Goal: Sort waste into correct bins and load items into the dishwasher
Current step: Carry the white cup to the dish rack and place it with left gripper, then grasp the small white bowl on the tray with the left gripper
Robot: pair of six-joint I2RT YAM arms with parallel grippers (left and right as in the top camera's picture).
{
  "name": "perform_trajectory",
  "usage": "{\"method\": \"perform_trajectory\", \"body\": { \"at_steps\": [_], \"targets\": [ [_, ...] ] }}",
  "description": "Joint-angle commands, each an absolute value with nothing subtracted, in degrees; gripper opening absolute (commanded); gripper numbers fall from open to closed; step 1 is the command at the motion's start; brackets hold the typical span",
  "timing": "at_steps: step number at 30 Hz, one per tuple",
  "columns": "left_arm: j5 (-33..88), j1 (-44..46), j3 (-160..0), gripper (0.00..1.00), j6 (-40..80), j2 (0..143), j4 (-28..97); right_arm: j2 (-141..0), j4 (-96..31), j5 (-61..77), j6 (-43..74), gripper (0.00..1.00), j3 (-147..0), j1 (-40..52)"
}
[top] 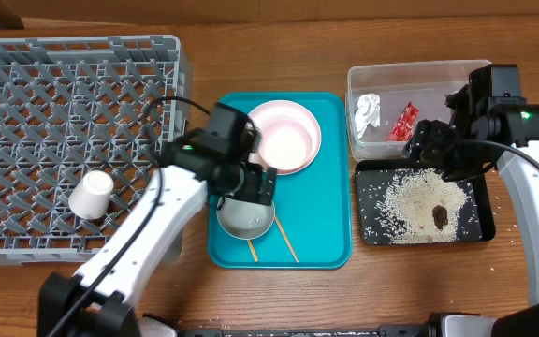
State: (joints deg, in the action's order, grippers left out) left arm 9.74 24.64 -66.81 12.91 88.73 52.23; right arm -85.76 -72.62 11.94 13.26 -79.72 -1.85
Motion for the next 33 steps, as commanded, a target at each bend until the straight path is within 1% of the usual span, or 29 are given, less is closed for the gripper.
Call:
{"method": "perform_trajectory", "body": {
  "at_steps": [1, 4, 6, 10, 11, 14, 15, 17, 19, 21, 22, 31, 33],
  "targets": [
    [8.58, 28.82, -67.70, 0.89, 11.64, 93.93, 52.03, -85.08, -72.36, 11.60, 13.04, 0.75, -81.17, -1.89],
    [8.60, 31.53, -67.70, 0.69, 11.64, 97.78, 52.21, -85.08, -72.36, 11.60, 13.04, 0.76, -81.17, -1.89],
    [8.58, 33.15, -67.70, 0.58, 11.81, 100.25, 52.23, -85.08, -72.38, 11.60, 13.04, 0.75, -81.17, -1.89],
    [8.67, 34.33, -67.70, 0.32, 11.84, 101.91, 52.23, -85.08, -72.44, 11.60, 13.04, 0.75, -81.17, -1.89],
    [8.80, 34.39, -67.70, 0.29, 11.84, 101.91, 52.23, -85.08, -72.55, 11.60, 13.04, 0.76, -81.17, -1.89],
    [8.82, 34.44, -67.72, 0.27, 11.84, 101.89, 52.14, -85.08, -72.71, 11.60, 13.04, 0.76, -81.17, -1.89],
    [8.82, 34.44, -67.72, 0.24, 11.84, 101.89, 52.18, -85.08, -72.75, 11.60, 13.04, 0.75, -81.17, -1.89],
    [9.04, 34.44, -67.72, 0.22, 11.84, 101.89, 52.21, -85.08, -72.79, 11.60, 13.04, 0.76, -81.17, -1.89],
    [9.43, 34.46, -67.72, 0.22, 12.34, 101.89, 52.25, -85.08, -72.79, 11.60, 13.04, 0.76, -81.17, -1.89],
    [9.98, 34.54, -67.70, 0.27, 12.49, 101.89, 52.40, -85.08, -72.82, 11.60, 13.04, 0.75, -81.17, -1.89],
    [10.09, 34.65, -67.66, 0.28, 12.49, 101.89, 52.64, -85.08, -72.86, 11.60, 13.04, 0.76, -81.17, -1.89],
    [7.20, 35.07, -66.11, 0.25, 13.96, 101.91, 53.12, -85.08, -72.99, 11.60, 13.04, 0.75, -81.17, -1.89],
    [7.05, 35.07, -65.65, 0.22, 14.46, 101.91, 53.19, -85.08, -73.03, 11.60, 13.04, 0.75, -81.17, -1.89]
  ]
}}
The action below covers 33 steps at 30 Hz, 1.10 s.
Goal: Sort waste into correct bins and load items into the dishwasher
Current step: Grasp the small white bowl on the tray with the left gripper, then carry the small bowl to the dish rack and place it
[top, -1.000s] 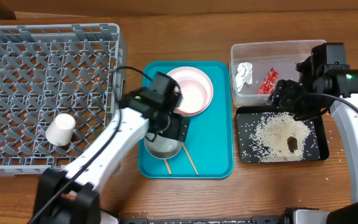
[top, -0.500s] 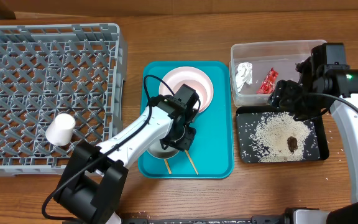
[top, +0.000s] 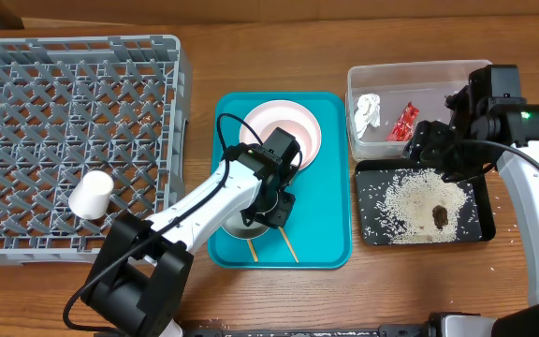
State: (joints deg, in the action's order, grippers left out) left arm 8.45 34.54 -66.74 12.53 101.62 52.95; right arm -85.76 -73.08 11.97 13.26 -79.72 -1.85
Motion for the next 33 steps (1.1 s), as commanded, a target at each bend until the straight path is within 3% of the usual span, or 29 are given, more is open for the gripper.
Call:
{"method": "perform_trajectory", "body": {
  "at_steps": [1, 6, 14, 21, 28, 33],
  "targets": [
    [7.07, 35.07, -65.63, 0.19, 14.98, 101.91, 53.30, -85.08, -73.03, 11.60, 13.02, 0.75, -81.17, -1.89],
    [7.07, 35.07, -65.63, 0.04, 15.44, 101.89, 53.28, -85.08, -72.99, 11.60, 13.02, 0.75, -81.17, -1.89],
    [5.23, 34.92, -70.00, 0.04, 22.72, 99.88, 56.75, -85.08, -73.41, 11.57, 13.02, 0.75, -81.17, -1.89],
    [-1.54, 32.80, -79.68, 0.04, 19.44, 91.46, 60.90, -85.08, -73.38, 11.57, 13.02, 0.75, -81.17, -1.89],
    [-0.23, 22.04, -88.47, 0.04, 10.31, 86.85, 63.75, -85.08, -73.43, 11.57, 13.02, 0.76, -81.17, -1.89],
    [11.97, 8.93, -91.00, 0.04, 0.32, 86.87, 62.67, -85.08, -73.43, 11.57, 13.02, 0.75, -81.17, -1.89]
  ]
}}
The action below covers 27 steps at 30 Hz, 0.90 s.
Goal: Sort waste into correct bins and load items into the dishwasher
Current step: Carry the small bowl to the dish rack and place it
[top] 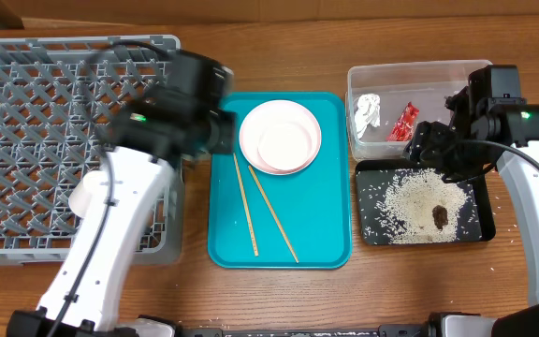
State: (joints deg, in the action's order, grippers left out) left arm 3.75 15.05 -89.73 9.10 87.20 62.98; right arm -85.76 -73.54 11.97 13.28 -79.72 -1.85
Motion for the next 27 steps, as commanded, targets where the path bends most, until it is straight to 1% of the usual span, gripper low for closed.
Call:
{"method": "perform_trajectory", "body": {
  "at_steps": [1, 4, 7, 13, 20, 27],
  "targets": [
    [15.18, 6.31, -90.96, 0.04, -1.48, 86.98, 62.46, -85.08, -73.43, 11.57, 13.02, 0.75, -81.17, -1.89],
    [27.70, -2.37, -90.96, 0.04, -8.19, 88.05, 62.50, -85.08, -73.41, 11.57, 13.02, 0.75, -81.17, -1.89],
    [37.67, -9.47, -90.91, 0.04, -12.93, 89.82, 63.29, -85.08, -73.43, 11.57, 13.02, 0.75, -81.17, -1.89],
    [53.71, -19.42, -90.91, 0.04, -19.46, 96.33, 65.87, -85.08, -73.43, 11.57, 13.02, 0.75, -81.17, -1.89],
    [61.98, -25.36, -90.91, 0.04, -24.49, 105.10, 70.28, -85.08, -73.69, 11.57, 13.02, 0.75, -81.17, -1.89],
    [62.96, -32.56, -90.91, 0.04, -26.17, 112.20, 74.04, -85.08, -73.67, 11.57, 13.02, 0.75, -81.17, -1.89]
  ]
}}
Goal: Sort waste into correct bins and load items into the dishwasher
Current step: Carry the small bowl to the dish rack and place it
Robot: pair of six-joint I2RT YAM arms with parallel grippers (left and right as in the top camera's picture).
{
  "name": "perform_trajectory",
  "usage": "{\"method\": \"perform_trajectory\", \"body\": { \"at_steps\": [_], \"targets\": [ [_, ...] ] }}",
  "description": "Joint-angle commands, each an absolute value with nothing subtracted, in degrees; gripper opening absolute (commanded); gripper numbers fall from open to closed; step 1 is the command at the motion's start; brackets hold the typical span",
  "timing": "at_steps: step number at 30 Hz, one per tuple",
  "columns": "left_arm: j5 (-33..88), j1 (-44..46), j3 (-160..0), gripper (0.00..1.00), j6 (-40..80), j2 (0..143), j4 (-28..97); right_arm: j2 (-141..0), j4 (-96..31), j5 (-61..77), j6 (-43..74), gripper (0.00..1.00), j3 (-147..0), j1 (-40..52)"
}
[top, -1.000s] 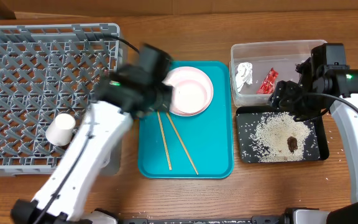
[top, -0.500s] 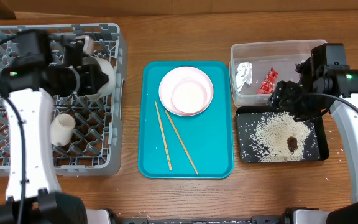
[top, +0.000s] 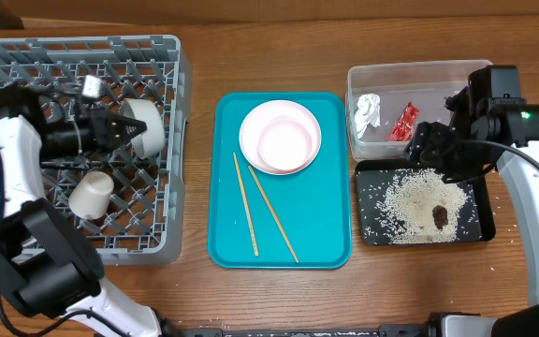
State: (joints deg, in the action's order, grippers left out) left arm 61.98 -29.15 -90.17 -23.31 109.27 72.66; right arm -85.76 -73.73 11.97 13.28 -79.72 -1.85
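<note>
My left gripper [top: 118, 128] reaches over the grey dish rack [top: 26, 65] and looks shut on the rim of a grey bowl [top: 148, 129], which lies on its side in the rack. A white cup [top: 90, 195] lies in the rack below it. On the teal tray [top: 321, 234] sit a pink-white bowl [top: 280, 138] and two wooden chopsticks [top: 245, 206]. My right gripper [top: 438, 150] hangs at the upper left edge of the black tray [top: 480, 225]; its jaws are too dark to read.
A clear bin [top: 419, 75] at the back right holds crumpled foil [top: 368, 110] and a red wrapper [top: 403, 122]. The black tray carries scattered rice [top: 405, 197] and a brown scrap [top: 439, 216]. Loose grains lie on the wooden table beside it.
The left arm has swung from the rack's right edge to over the rack's left half. The grey bowl now lies on its side in the rack at the gripper's tips. The right arm is unchanged.
The left gripper was at the grey bowl on the teal tray, on top of the chopsticks, at the first two moments. Then the bowl was gone from the tray, the chopsticks lay bare and the arm was at the rack's edge. Now the bowl is in the rack.
</note>
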Motion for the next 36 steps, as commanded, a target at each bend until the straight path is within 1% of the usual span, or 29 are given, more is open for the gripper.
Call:
{"method": "perform_trajectory", "body": {
  "at_steps": [1, 7, 8, 9, 10, 12, 13, 15, 16, 21, 27, 29, 31, 33, 36],
  "targets": [
    [62.98, -33.34, -90.91, 0.04, -26.50, 112.64, 74.56, -85.08, -73.67, 11.57, 13.02, 0.75, -81.17, -1.89],
    [61.21, -37.87, -90.91, 0.04, -27.00, 113.47, 77.25, -85.08, -73.63, 11.57, 13.04, 0.75, -81.17, -1.89],
    [60.69, -38.54, -90.91, 0.06, -27.00, 113.47, 77.82, -85.08, -73.63, 11.57, 13.04, 0.75, -81.17, -1.89],
    [60.66, -39.99, -90.91, 0.34, -27.00, 113.47, 79.24, -85.08, -73.65, 11.57, 13.04, 0.75, -81.17, -1.89],
    [60.73, -40.71, -90.91, 0.56, -26.85, 113.47, 79.92, -85.08, -73.65, 11.57, 13.02, 0.75, -81.17, -1.89],
    [61.12, -42.00, -91.02, 0.66, -26.61, 113.45, 81.52, -85.08, -73.60, 11.57, 13.02, 0.75, -81.17, -1.89],
    [61.17, -42.57, -91.13, 0.73, -26.61, 113.45, 82.30, -85.08, -73.60, 11.57, 13.02, 0.75, -81.17, -1.89],
    [61.14, -43.27, -91.72, 0.92, -26.85, 113.32, 83.44, -85.08, -73.63, 11.57, 13.02, 0.75, -81.17, -1.89],
    [61.14, -43.51, -92.20, 1.00, -27.38, 113.08, 84.18, -85.08, -73.63, 11.57, 13.02, 0.75, -81.17, -1.89],
    [61.14, -42.76, -95.11, 1.00, -28.53, 109.91, 86.26, -85.08, -73.76, 11.57, 13.02, 0.75, -81.17, -1.89],
    [60.64, -36.14, -97.89, 1.00, -28.08, 100.05, 86.08, -85.08, -73.84, 11.57, 13.02, 0.76, -81.17, -1.89],
    [60.12, -31.97, -97.89, 1.00, -28.05, 97.30, 85.45, -85.08, -73.84, 11.57, 13.02, 0.76, -81.17, -1.89],
    [56.73, -26.11, -97.89, 1.00, -26.39, 95.20, 83.81, -85.08, -73.84, 11.57, 13.02, 0.76, -81.17, -1.89],
    [50.83, -19.84, -97.89, 1.00, -21.65, 94.28, 81.14, -85.08, -73.84, 11.57, 13.02, 0.76, -81.17, -1.89],
    [38.52, -8.97, -97.86, 1.00, -13.80, 94.52, 76.25, -85.08, -73.87, 11.57, 13.02, 0.77, -81.17, -1.89]
  ]
}}
